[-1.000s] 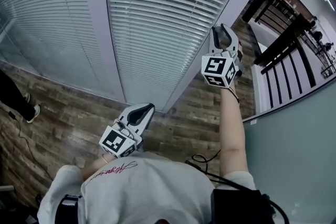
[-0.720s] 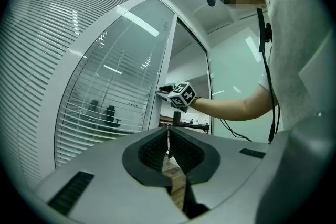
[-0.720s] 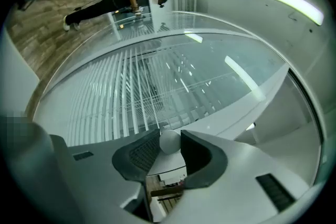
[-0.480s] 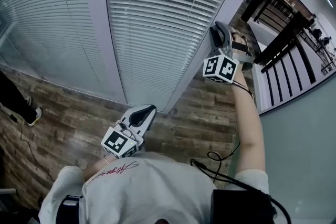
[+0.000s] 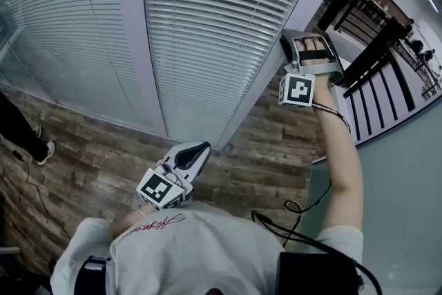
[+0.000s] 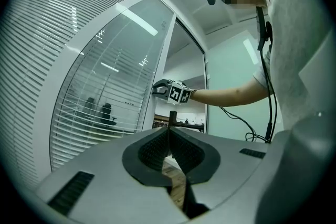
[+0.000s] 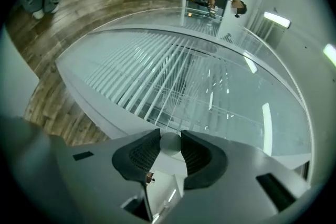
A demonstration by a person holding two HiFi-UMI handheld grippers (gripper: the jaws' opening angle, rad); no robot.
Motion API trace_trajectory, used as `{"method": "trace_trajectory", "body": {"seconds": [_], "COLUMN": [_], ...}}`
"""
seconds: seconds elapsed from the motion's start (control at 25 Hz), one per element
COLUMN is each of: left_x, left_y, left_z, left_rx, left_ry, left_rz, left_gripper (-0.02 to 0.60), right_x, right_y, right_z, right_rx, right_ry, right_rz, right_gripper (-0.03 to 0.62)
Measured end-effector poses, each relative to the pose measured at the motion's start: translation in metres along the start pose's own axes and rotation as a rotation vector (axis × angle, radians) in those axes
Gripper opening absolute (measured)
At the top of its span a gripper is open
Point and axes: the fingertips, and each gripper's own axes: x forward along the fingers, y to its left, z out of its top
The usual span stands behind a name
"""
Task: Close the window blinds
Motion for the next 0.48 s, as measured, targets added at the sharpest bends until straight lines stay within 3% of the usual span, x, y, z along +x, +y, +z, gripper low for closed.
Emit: {"method": "trace_trajectory", "body": {"seconds": [0.24,0.32,0.48], "left_x": [-0.003,-0.004,-0.001], "left_y": [-0.002,-0.002,-0.006], "left_z": [-0.004,-0.006,-0.005], "left_rx": [-0.001,-0.008,-0.028], "left_ry": [0.018,0.023,0.020], "left_rz": [-0.004,-0.004,-0.010], "left_gripper": [0.020,0.020,0.020], "right_x": [-0.001,-0.001,-0.002], "right_y": [0.010,0.010,0.008], "right_z": [0.009,0.011,0.010], "right_rx": [-0.194,-0.237,-0.212], "right_ry": [-0.050,-0.067,-0.052], "right_rz": [0.080,0.072,0.059], "right_gripper": [0.126,0.126,0.126]}}
